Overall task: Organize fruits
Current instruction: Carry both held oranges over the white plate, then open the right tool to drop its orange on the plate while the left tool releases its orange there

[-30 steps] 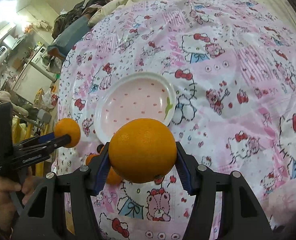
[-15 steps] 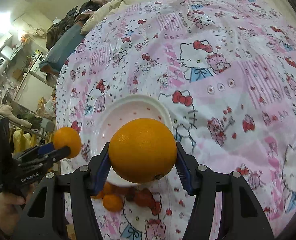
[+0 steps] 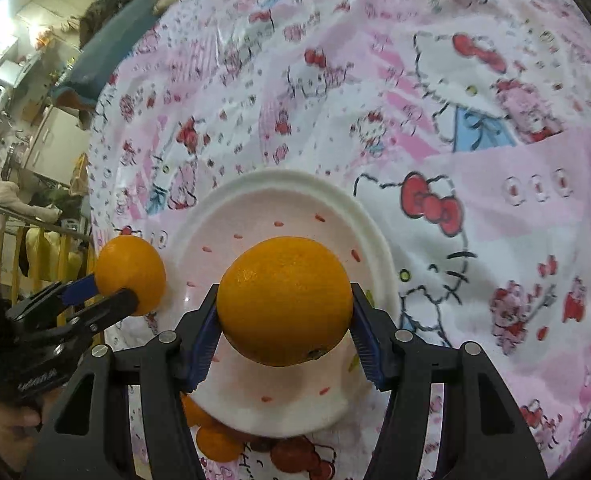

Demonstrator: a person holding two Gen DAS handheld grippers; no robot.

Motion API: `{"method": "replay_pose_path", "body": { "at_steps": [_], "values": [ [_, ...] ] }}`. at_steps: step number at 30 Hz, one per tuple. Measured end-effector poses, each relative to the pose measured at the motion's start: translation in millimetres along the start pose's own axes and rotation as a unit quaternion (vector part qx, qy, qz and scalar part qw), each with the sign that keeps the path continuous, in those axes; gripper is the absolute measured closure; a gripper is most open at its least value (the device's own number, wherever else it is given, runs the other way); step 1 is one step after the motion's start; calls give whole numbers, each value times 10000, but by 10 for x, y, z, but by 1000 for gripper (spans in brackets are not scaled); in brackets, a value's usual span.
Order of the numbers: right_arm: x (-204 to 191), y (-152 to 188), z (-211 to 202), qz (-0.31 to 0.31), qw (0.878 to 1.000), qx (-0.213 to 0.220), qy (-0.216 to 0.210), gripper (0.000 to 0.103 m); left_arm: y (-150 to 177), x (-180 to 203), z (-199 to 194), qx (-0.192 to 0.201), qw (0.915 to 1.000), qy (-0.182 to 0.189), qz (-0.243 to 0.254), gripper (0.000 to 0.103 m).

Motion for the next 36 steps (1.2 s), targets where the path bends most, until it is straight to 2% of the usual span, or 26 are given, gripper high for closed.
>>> {"method": "replay_pose_path", "body": {
  "at_steps": [6, 19, 23, 25, 27, 36],
  "values": [
    [99, 0, 127, 219, 9997, -136, 11, 40, -40, -26, -13, 90, 9999, -59, -65, 54],
    [153, 5, 88, 287, 9995, -109, 22, 38, -25, -28, 61, 78, 9999, 29, -147, 54],
    [168, -5, 81, 352, 9993, -104, -80, 38, -49, -20, 93, 51, 9995, 198, -241, 54],
    [165, -16, 71, 391, 9990, -116, -188, 34, -59, 2, 99, 96, 9997, 147, -161, 54],
    [144, -49, -10, 421, 9984, 24, -368, 22, -59, 16, 119, 79, 9998, 132, -127, 54],
    [205, -201, -498, 410, 9963, 722, -234, 19, -89, 82, 189, -23, 9997, 221, -44, 54]
  ]
}}
Point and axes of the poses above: each gripper's, at about its wrist camera, not at the fingertips, and z roughly the way its jaws point, x to its right, y to its underside, the point moved 10 cm from there along z, roughly the way its jaws point, and after that the axes turned 12 degrees about -x, right-handed, at the moved point
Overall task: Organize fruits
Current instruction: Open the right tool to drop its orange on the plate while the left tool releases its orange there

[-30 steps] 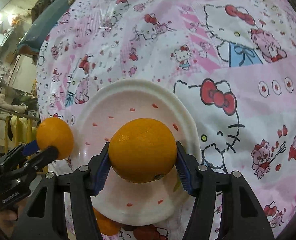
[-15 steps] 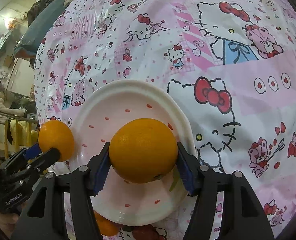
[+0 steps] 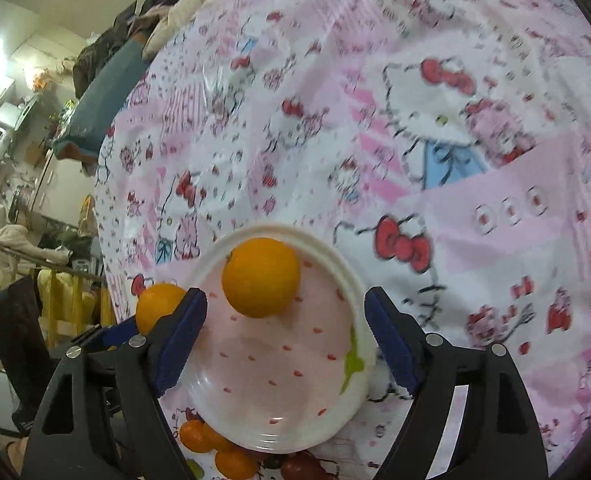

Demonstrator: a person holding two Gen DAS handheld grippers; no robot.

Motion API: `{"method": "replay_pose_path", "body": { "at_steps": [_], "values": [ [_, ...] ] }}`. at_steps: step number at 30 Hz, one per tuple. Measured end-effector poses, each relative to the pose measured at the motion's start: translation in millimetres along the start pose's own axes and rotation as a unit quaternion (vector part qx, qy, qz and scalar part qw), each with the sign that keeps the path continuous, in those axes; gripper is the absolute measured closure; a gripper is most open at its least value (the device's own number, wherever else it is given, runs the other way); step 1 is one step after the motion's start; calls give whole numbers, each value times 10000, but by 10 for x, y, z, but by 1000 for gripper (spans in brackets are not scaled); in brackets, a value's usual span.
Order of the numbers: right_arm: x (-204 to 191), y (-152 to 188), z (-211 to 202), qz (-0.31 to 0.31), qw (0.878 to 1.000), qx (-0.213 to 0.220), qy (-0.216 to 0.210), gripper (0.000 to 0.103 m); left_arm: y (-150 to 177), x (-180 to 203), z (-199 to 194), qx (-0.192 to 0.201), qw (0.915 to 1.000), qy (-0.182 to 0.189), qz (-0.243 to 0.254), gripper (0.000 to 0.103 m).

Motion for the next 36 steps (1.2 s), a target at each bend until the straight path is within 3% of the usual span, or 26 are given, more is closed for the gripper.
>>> {"method": "replay_pose_path", "body": {
  "at_steps": [14, 18, 20, 26, 36],
  "values": [
    [111, 1, -168, 59, 9998, 182, 95, 16, -121, 309, 286, -170, 9987, -35, 481, 52],
    [150, 9, -205, 96, 9996, 233, 116, 15, -171, 236, 318, -192, 9989, -216, 363, 50],
    [175, 16, -216, 170, 9996, 230, 91, 15, -192, 227, 305, -158, 9993, -138, 322, 49],
    [81, 17, -323, 99, 9994, 323, -97, 15, -266, 262, 104, 210, 9983, -305, 440, 25],
    [-22, 95, -512, -51, 9986, 533, -19, 15, -147, 44, 15, 234, 9987, -430, 119, 24]
  ]
}}
Point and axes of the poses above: each gripper's, at about its wrist camera, not at the fingertips, and z roughly the way its jaws point, x to its right, y to its underside, the point moved 10 cm from there along z, roughly the way its jaws point, and after that the axes turned 12 degrees about -x, right-handed, at the moved point
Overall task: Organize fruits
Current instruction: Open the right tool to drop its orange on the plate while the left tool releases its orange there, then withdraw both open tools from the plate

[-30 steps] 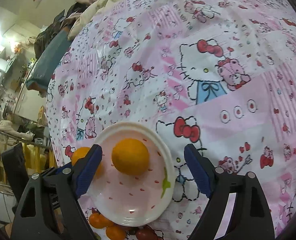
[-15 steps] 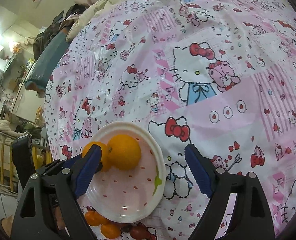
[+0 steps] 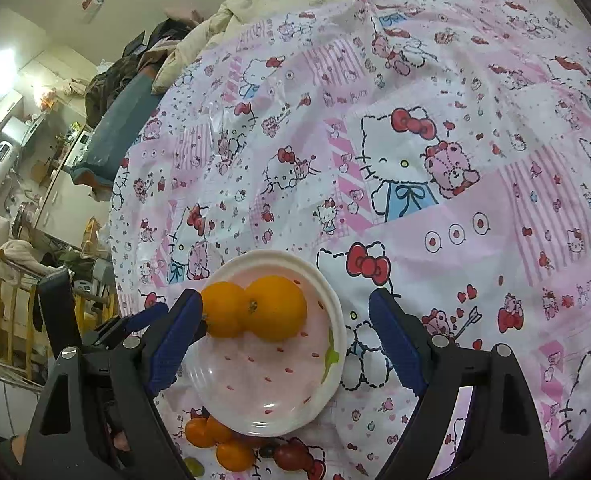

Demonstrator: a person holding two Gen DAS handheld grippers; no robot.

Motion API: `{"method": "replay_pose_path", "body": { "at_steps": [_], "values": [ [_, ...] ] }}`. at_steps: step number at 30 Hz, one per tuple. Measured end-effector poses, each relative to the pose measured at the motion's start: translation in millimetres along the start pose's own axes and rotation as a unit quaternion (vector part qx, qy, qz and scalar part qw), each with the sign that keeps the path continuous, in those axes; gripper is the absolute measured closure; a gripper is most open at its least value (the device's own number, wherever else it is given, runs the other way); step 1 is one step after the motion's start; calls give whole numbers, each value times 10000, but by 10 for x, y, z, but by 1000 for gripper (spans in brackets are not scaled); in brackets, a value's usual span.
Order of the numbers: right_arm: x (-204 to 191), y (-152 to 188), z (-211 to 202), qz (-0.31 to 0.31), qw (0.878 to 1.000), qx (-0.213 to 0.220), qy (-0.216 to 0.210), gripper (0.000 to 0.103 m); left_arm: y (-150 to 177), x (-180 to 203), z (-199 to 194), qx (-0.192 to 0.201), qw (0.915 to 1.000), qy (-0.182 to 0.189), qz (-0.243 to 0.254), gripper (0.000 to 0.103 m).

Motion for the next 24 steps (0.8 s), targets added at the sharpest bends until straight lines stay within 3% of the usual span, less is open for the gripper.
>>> {"method": "replay_pose_path", "body": {
  "at_steps": [12, 20, 24],
  "values": [
    [-169, 373, -241, -259, 9994, 214, 55, 15, 212, -46, -507, 536, 9983, -214, -79, 24],
    [-205, 693, -322, -392, 9986, 266, 215, 15, 521, -171, -642, 451, 9979, -216, -416, 24],
    [-193, 804, -435, -487, 9947, 724, 552, 15, 706, -237, -716, 460, 9973, -262, -508, 24]
  ]
}}
Point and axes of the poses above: each gripper's, at about its wrist camera, not at the fingertips, and z roughly the way its jaws point, x to its right, y to its underside, the point moved 10 cm from there along z, roughly the way its jaws point, and after that the axes turned 12 degrees about -x, right-handed, at the moved point
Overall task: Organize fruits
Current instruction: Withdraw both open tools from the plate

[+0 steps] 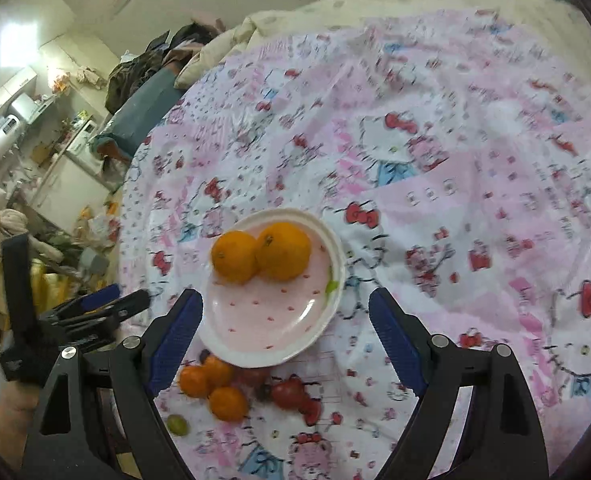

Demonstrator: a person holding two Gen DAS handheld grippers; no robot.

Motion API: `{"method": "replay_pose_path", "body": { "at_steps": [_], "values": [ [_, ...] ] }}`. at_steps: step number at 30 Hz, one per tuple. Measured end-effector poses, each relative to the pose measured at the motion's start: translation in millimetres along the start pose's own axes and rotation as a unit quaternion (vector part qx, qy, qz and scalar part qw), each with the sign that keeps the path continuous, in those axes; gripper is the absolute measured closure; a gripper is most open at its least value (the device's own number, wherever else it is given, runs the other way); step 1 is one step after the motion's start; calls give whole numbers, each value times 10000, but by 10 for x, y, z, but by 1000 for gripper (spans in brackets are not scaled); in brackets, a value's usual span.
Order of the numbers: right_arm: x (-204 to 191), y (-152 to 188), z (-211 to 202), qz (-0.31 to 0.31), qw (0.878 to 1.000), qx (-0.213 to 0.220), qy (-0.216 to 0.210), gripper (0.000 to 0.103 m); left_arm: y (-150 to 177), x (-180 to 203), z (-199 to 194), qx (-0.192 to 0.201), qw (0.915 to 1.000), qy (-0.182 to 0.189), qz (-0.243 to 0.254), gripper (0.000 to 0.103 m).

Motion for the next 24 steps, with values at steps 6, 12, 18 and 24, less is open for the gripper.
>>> {"method": "replay_pose_path", "body": {
  "at_steps": [6, 12, 18, 24],
  "values": [
    [27, 195, -29, -195, 9996, 1, 213, 9, 211, -83, -162, 141, 9998, 31, -102, 24],
    [41, 360, -21, -304, 9989, -120, 338, 9, 377, -128, -214, 124, 9994, 160, -290, 24],
    [219, 495, 43, -63, 9990, -362, 258, 10, 408, -180, -160, 81, 9976, 321, -609, 24],
    [263, 652, 293, 336, 9940, -1029, -174, 21, 431, -174, -81, -14, 9972, 296, -689, 24]
  ]
}}
Point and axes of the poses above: each gripper's, at about its wrist camera, not at the fingertips, and z roughly the way its jaws point, x to its right, y to its underside, the point moved 10 cm from there along z, roughly the way its jaws point, and after that the axes turned 12 degrees about -x, right-handed, at the moved point
